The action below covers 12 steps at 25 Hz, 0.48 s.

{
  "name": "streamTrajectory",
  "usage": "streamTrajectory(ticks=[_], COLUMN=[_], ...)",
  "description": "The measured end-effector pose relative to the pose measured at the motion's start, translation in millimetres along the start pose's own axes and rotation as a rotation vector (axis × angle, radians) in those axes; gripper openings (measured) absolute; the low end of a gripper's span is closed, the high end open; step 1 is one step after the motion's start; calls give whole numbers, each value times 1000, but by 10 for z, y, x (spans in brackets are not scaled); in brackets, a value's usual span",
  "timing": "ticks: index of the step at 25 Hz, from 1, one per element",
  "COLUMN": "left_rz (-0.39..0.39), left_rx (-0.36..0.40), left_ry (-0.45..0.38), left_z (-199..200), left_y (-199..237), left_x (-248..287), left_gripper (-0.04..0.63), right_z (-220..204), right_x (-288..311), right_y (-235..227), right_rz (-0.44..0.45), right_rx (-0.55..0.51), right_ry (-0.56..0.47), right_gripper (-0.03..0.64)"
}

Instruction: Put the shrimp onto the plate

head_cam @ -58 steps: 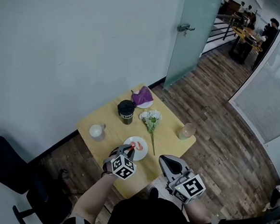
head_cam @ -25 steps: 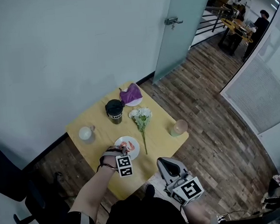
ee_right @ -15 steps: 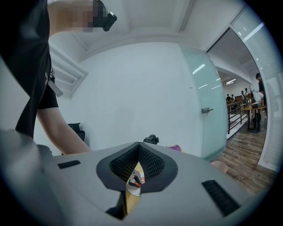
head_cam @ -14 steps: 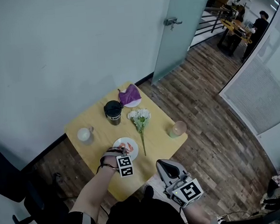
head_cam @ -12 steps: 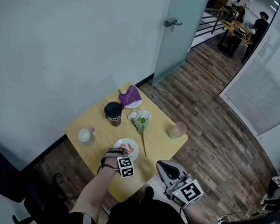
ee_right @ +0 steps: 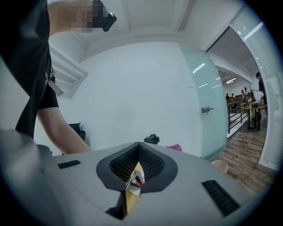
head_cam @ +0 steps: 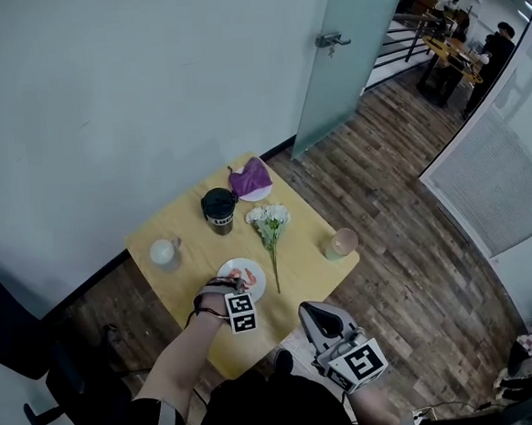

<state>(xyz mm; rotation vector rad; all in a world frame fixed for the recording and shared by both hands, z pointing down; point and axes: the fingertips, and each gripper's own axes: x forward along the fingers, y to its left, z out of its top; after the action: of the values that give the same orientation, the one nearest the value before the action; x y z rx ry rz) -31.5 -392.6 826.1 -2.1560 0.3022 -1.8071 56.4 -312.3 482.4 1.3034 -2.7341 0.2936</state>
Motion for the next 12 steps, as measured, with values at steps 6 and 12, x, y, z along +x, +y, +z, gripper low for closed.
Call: streamTrajectory(ticks=[6,12], left_rz=[13,1], left_rx=[-7,-16], left_ry=[-7,-6], left_z=[7,-10], left_y=[-13,7], left_x=[-9,-4], left_gripper=[63,66], right_z=[-57,-74], right_x=[-22,0], right_y=[14,13], right_rz=[3,-1], right_rx=[-2,-1], right_ry=[13,8], right_gripper=[2,2])
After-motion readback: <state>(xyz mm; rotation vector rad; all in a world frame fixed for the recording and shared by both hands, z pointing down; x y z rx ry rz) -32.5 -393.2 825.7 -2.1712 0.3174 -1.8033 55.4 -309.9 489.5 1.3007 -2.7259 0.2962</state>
